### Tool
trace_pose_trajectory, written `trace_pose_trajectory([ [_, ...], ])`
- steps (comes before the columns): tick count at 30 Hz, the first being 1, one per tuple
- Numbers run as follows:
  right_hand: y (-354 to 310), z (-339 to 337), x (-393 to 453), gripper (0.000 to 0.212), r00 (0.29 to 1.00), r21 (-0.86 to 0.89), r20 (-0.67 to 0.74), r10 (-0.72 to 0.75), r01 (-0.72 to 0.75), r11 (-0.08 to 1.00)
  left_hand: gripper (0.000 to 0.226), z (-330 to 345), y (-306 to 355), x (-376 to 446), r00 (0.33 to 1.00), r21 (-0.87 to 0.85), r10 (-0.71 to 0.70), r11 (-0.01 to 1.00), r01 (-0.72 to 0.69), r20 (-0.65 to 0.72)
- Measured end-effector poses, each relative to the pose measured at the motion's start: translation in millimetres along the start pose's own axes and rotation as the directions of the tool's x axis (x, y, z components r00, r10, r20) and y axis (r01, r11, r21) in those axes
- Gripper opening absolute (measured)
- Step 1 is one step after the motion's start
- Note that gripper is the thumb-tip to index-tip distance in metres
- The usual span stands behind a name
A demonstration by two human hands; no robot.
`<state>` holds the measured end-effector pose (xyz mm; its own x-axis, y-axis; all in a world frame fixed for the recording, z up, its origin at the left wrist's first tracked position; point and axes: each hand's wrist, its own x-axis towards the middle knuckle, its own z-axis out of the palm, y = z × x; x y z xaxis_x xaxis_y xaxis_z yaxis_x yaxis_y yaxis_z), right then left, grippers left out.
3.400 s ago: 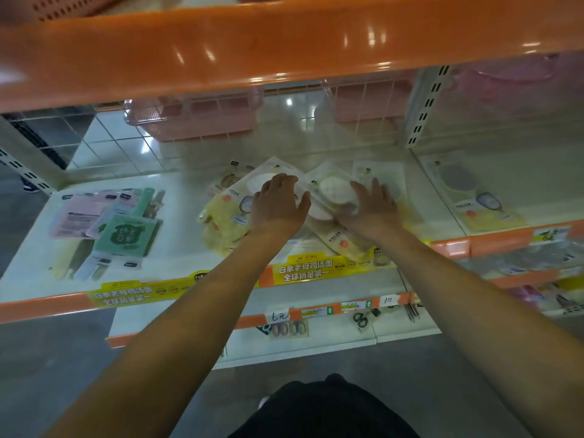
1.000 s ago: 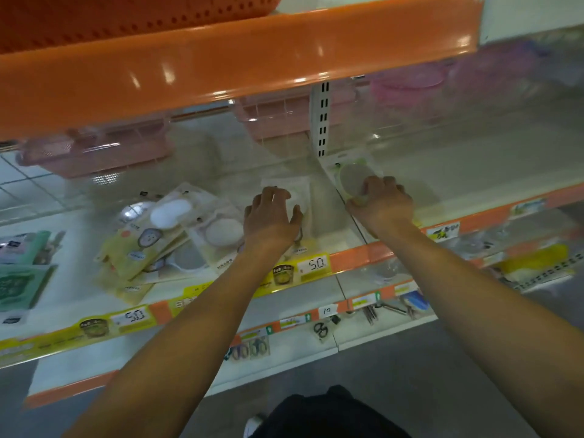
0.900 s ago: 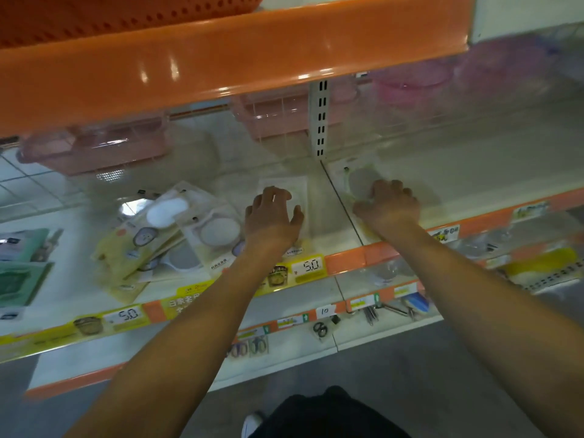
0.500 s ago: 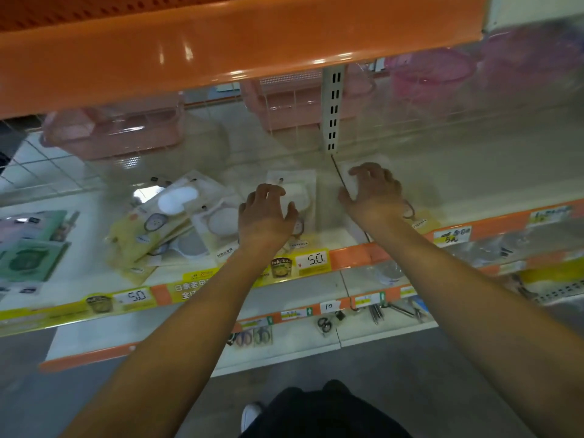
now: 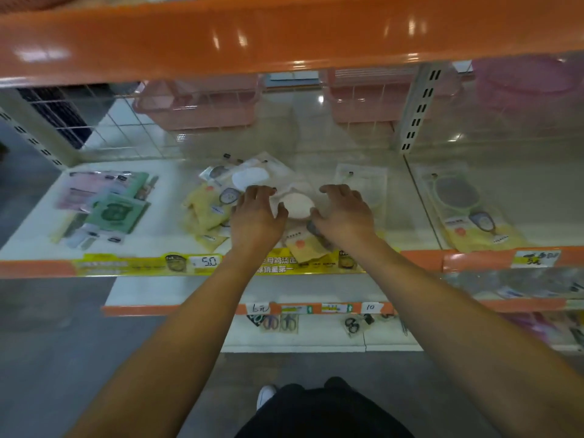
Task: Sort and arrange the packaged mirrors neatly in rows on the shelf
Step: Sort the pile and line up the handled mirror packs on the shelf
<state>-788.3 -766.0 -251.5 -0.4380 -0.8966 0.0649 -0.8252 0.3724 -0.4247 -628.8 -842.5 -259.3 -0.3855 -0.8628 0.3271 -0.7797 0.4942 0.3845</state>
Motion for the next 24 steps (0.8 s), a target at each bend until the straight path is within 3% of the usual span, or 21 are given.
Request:
trace_pose_trajectory([
  [7,-33,19,2,0.056,0.999,-0.040,0.036,-0.038,0.039,0.998,0.034,-11,-30,1,0.999,-0.004,-0.016,1.000,0.016,-0.029],
  [14,-54,36,16,0.085,0.965,-0.201,0.206,0.165,-0.123,0.972,0.035,-18,-48,7,0.999,-0.008,-0.027,1.000,0.028,0.022],
  [24,-58,31,27,0.098,0.944,-0.245,0.187,0.270,-0.222,0.944,0.036,-16,-46,18,0.995,-0.005,-0.014,1.000,0.014,0.096],
])
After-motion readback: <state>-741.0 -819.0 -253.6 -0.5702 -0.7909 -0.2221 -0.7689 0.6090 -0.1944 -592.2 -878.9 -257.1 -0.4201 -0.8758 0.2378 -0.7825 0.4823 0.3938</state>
